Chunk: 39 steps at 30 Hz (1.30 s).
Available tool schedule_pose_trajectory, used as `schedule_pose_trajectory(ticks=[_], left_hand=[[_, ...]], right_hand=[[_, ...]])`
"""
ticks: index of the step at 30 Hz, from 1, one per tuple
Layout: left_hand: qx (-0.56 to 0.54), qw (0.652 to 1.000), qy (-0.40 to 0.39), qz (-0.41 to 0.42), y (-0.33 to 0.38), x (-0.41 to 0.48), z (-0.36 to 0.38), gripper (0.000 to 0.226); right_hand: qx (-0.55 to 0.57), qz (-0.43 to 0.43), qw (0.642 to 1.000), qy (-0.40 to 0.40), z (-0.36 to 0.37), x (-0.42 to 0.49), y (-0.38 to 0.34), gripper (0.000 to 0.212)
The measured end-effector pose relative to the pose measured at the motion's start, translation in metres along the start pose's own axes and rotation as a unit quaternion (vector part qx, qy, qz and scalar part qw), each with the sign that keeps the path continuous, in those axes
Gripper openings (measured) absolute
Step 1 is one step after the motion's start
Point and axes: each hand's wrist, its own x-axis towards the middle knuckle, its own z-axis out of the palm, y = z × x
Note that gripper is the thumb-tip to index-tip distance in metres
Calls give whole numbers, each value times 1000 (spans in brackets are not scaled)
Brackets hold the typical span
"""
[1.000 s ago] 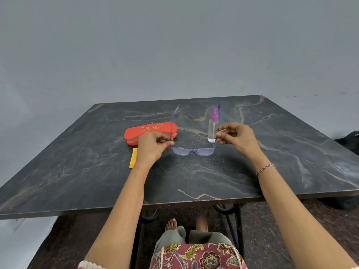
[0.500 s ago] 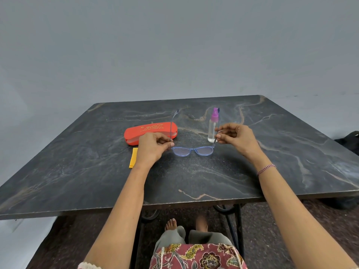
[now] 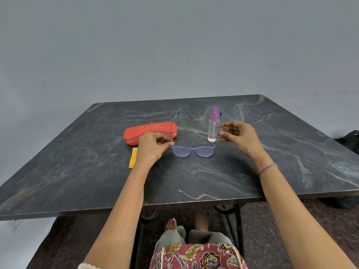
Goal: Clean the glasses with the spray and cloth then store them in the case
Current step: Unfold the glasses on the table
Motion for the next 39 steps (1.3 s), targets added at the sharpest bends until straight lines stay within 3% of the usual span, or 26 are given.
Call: schedule_pose_trajectory(ticks=[13, 20, 24, 33, 39], left_hand=[[19, 1000, 2, 0, 2, -1, -1, 16], [0, 1000, 15, -4, 4, -2, -2, 13], [-15, 999, 28, 10, 5, -1, -1, 12], [-95, 989, 111, 21, 14, 5, -4, 6], [-140, 984, 112, 17, 15, 11, -6, 11]], right_hand=[[-4, -22, 999, -30, -1, -4, -2, 26], [7, -49, 994, 97, -2, 4, -1, 19], [-35, -84, 988, 127, -5, 15, -4, 15], [-54, -131, 990, 2, 0, 37, -7, 48], [-49, -126, 991, -24, 3, 37, 8, 53]])
